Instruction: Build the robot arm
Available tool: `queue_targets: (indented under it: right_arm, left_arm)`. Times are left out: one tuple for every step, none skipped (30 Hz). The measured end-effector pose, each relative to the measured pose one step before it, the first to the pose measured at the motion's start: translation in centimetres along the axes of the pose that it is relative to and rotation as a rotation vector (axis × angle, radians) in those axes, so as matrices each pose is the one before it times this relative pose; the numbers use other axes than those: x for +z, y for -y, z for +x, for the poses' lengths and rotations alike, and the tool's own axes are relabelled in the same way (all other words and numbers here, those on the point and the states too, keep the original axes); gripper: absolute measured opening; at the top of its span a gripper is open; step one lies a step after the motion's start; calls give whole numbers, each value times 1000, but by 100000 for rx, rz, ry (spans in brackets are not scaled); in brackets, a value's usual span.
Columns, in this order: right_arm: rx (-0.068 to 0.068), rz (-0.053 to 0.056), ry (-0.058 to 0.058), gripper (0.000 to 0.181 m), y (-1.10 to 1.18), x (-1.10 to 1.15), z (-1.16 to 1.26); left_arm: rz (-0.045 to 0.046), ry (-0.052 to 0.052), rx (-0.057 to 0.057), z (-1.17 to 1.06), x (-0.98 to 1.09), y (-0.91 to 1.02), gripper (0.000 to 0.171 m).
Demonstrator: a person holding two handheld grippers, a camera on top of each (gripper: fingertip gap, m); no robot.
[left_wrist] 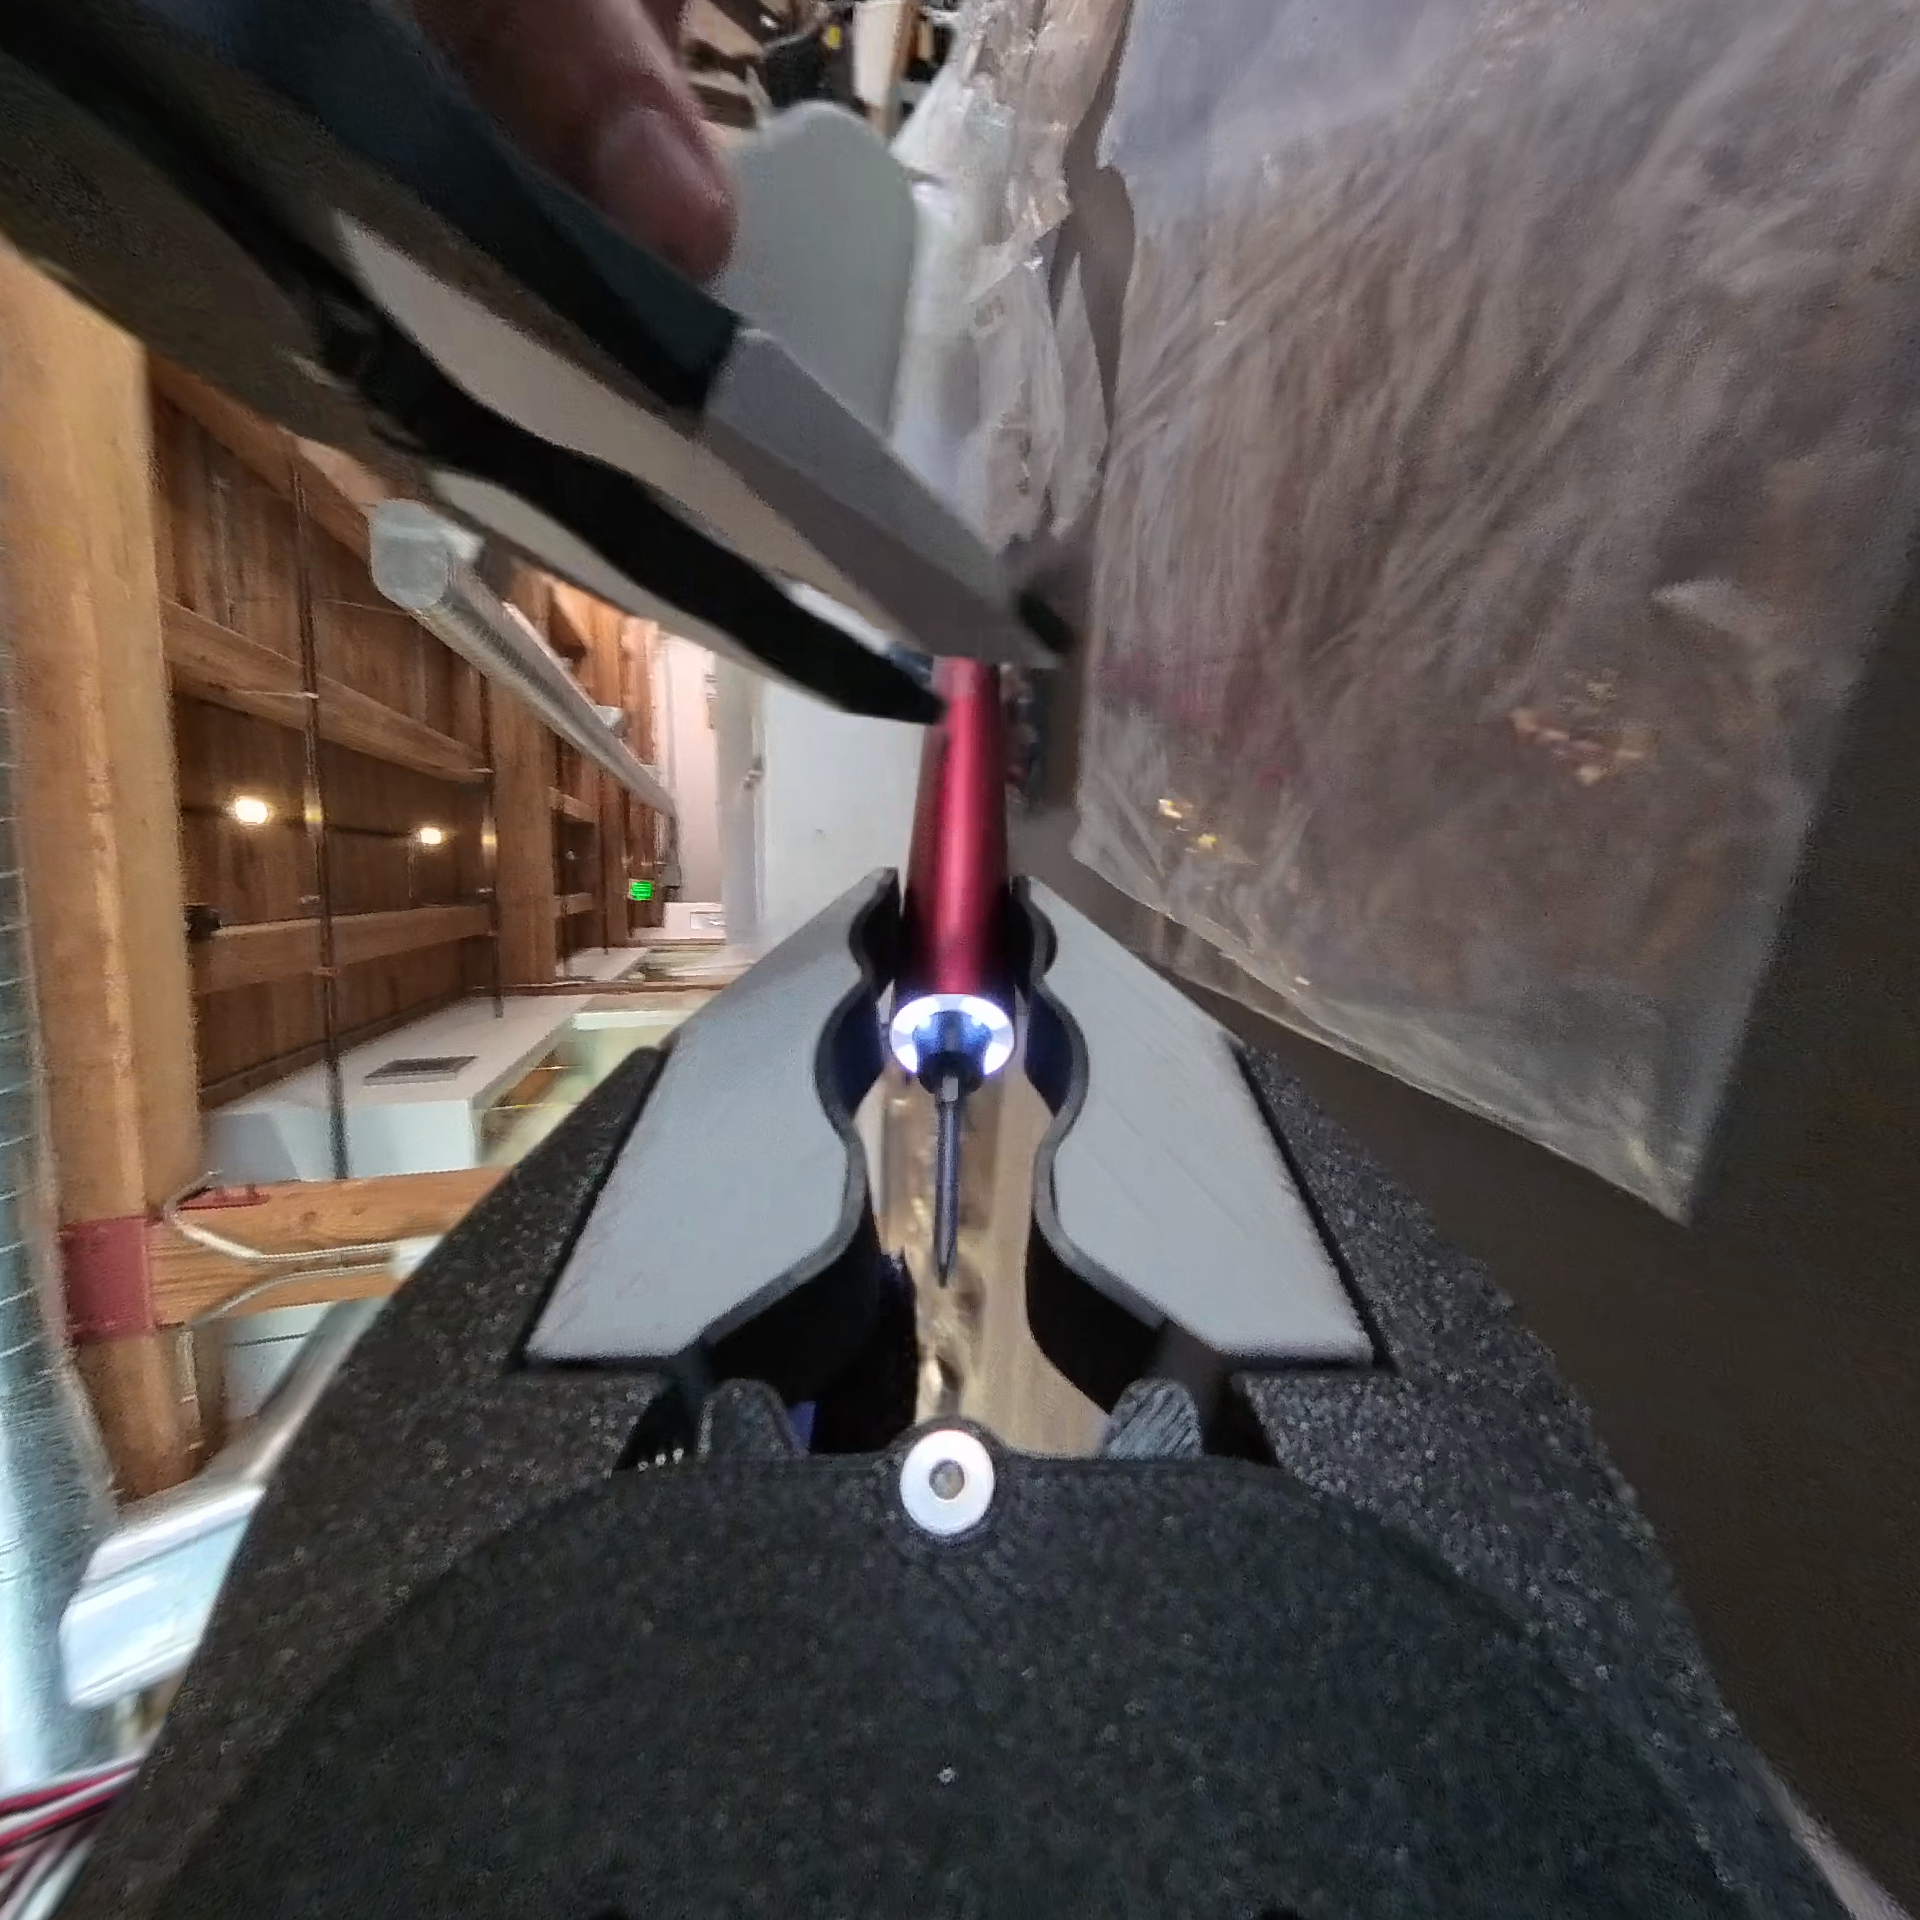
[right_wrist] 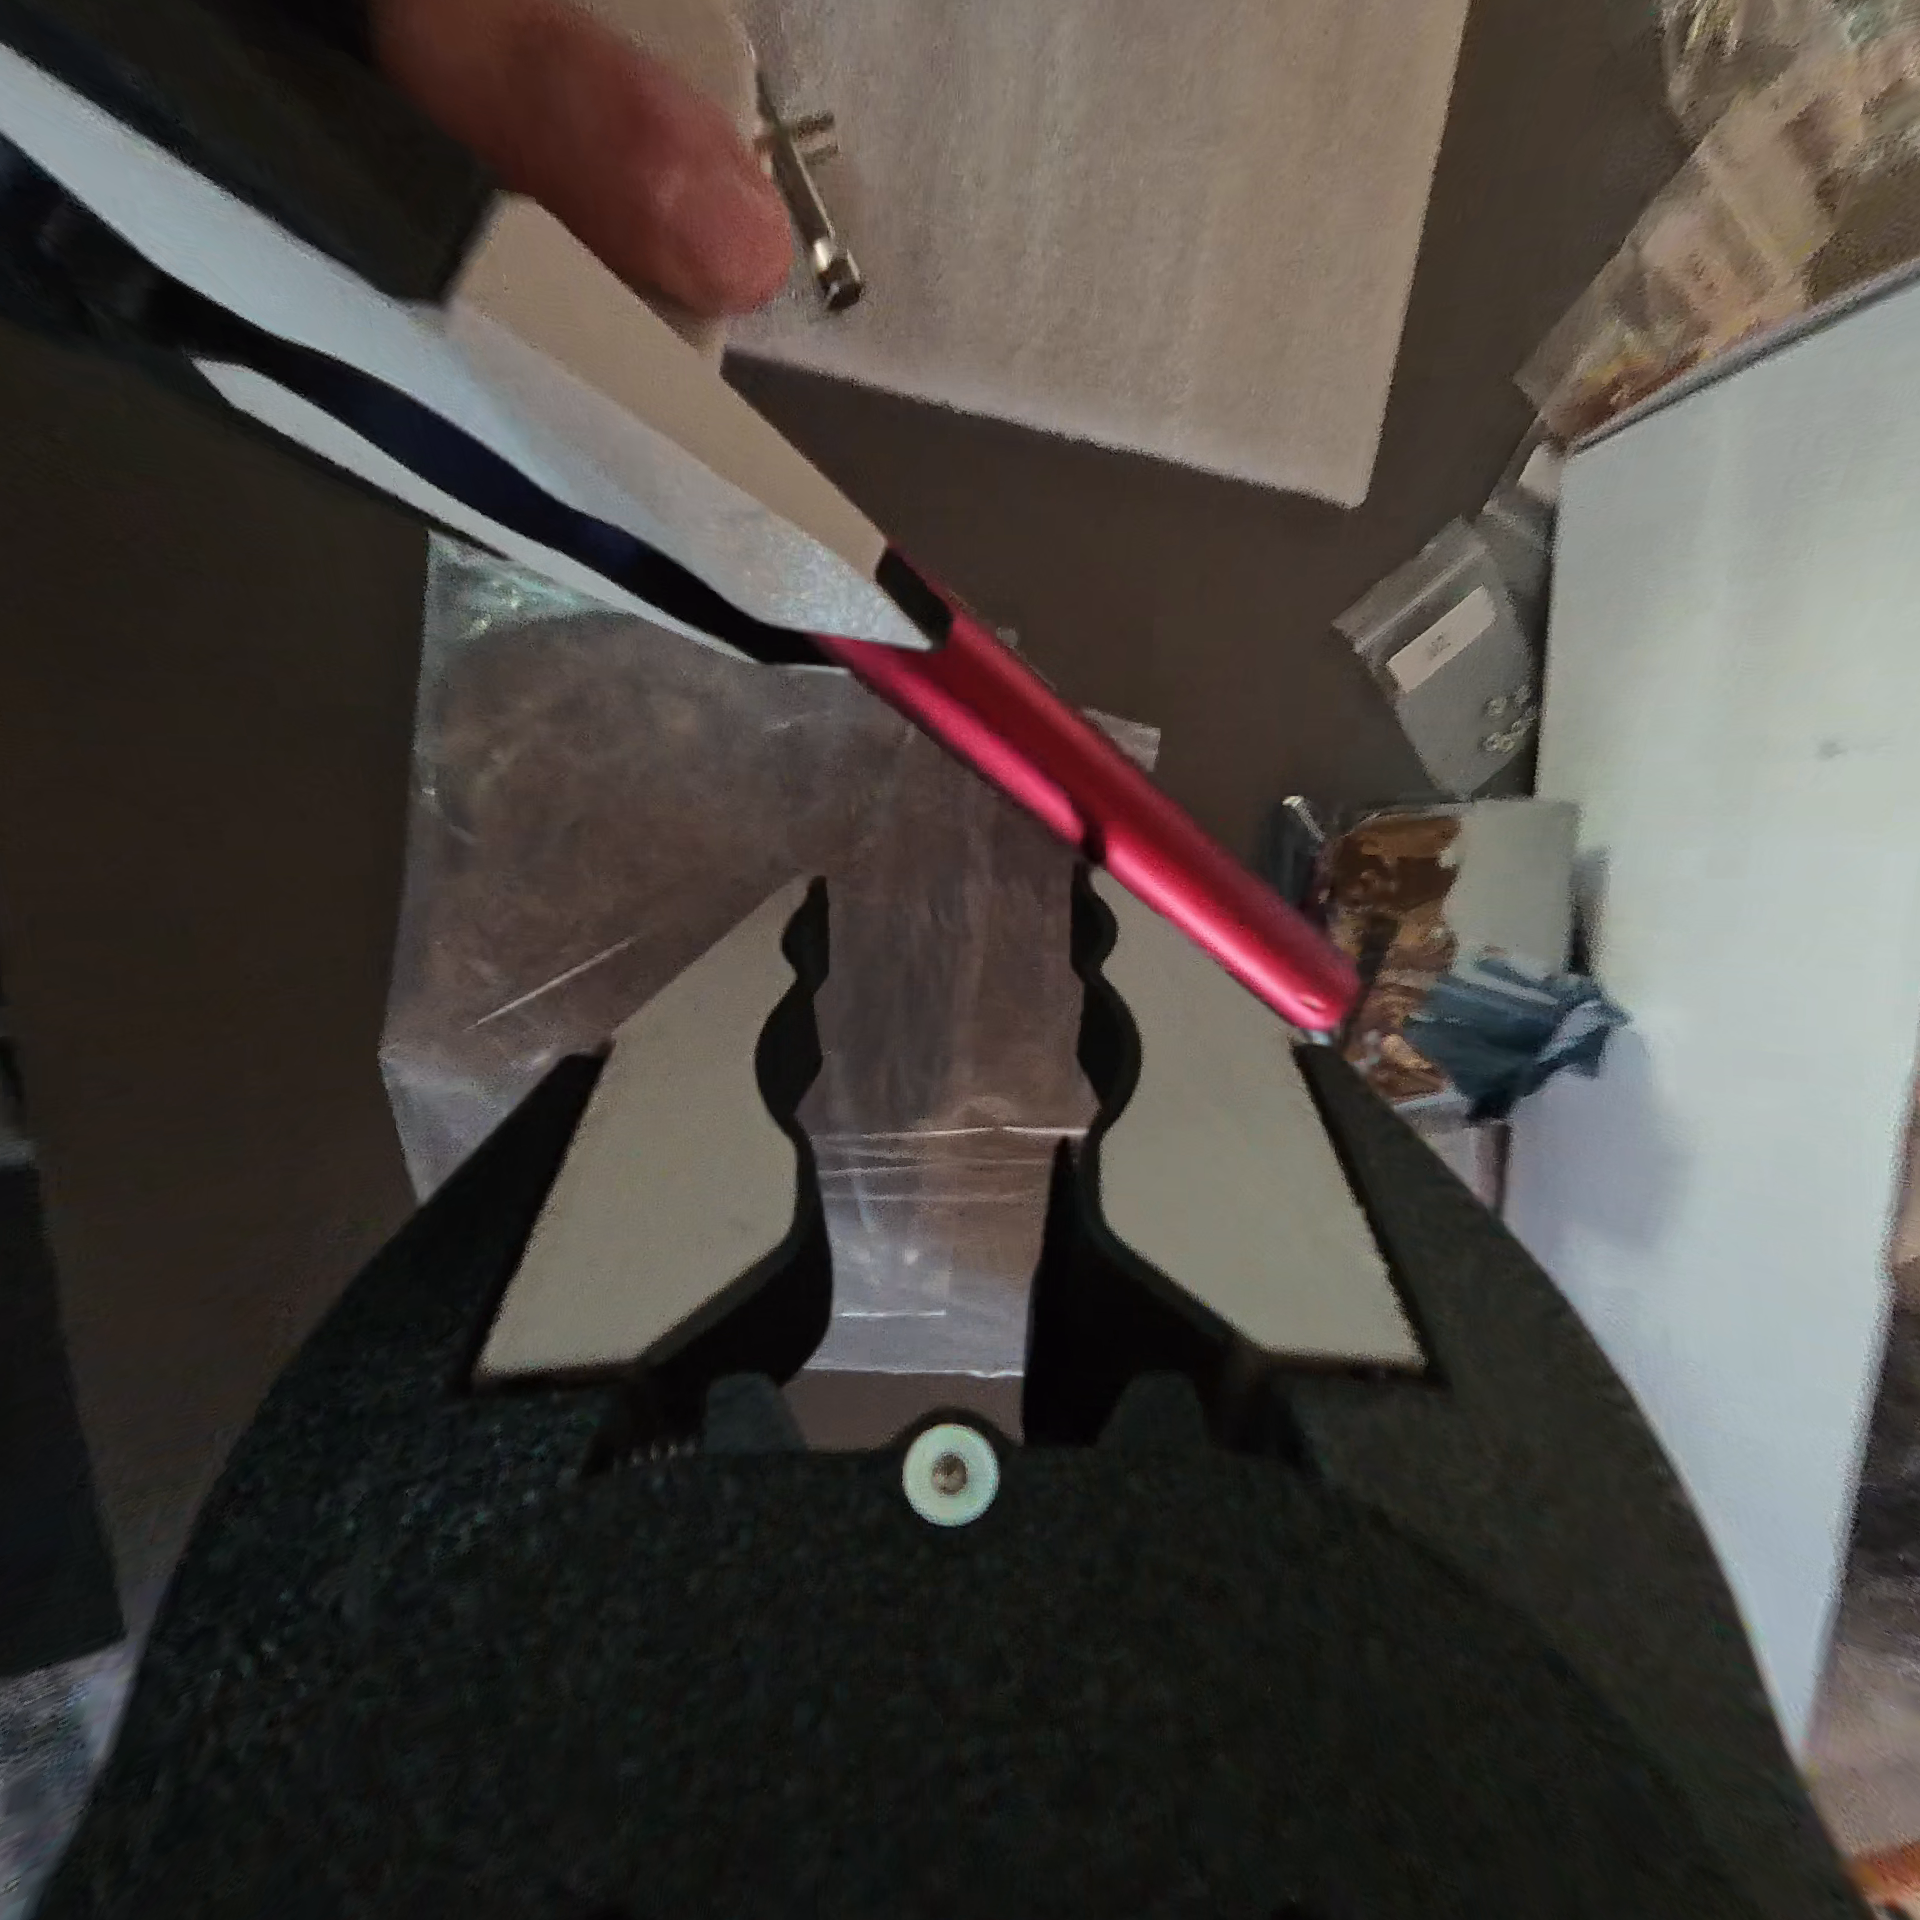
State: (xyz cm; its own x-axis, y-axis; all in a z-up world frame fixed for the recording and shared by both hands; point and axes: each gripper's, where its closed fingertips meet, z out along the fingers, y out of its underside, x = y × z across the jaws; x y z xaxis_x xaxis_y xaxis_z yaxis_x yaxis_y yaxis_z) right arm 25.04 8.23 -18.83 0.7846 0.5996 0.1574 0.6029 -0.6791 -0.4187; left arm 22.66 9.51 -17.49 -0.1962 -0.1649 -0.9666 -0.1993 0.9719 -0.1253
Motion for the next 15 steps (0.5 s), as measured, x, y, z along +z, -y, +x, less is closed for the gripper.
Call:
queue_targets:
  right_arm:
    - [-1640, 2318, 208, 44, 554, -603, -86]
    - [-120, 1902, 2548, 44, 571, -678, -314]
    - [-231, 1374, 1592, 49, 536, -545, -120]
    - [-1777, 1262, 879, 55, 465, -196, -19]
    - [-3041, -112, 803, 60, 248, 412, -48]
    - [-3455, -2578, 2515, 62, -129, 925, -381]
    - [-3389, -4185, 2536, 60, -326, 1039, -468]
    - [-3747, -2421, -919, 61, -54, 794, -6]
    - [-3955, 172, -1737, 53, 204, 379, 85]
    - [-2842, 2013, -885, 36, 371, 57, 11]
    - [-1924, 1628, 689, 30, 345, -115, -122]
    - [-330, -672, 1031, 29, 107, -99, -42]
    - [1550, -2291, 2559, 26, -113, -80, -229]
    - [2022, -1355, 2307, 23, -99, -81, -226]
    - [2296, -508, 494, 20, -175, -86, 99]
  left_arm:
    - [-199, -2919, -1271, 623, -308, -126, 21]
    - [269, -1554, -120, 493, -340, -63, 21]
    - [91, -120, -10, 283, -369, -38, 21]
    - [242, 534, -991, 92, -402, 40, 21]
    - [803, 1238, -1582, -150, -446, 151, 21]
    - [1376, 1857, -892, -334, -439, 241, 21]
    - [1673, 1954, -100, -419, -403, 275, 21]
    - [2025, 1583, -363, -418, -387, 283, 21]
    - [2685, 1314, 60, -336, -397, 322, 21]
    - [2399, 1464, 904, -278, -391, 269, 21]
    - [520, 1320, 354, -190, -310, 3, 21]
    - [-843, 562, -1073, -108, -175, -217, 21]
    - [-1576, -414, -2580, -17, -17, -359, 21]
    - [-2588, -646, -3600, -53, 86, -489, 20]
    - [-3179, -164, -3684, -149, 125, -573, 19]
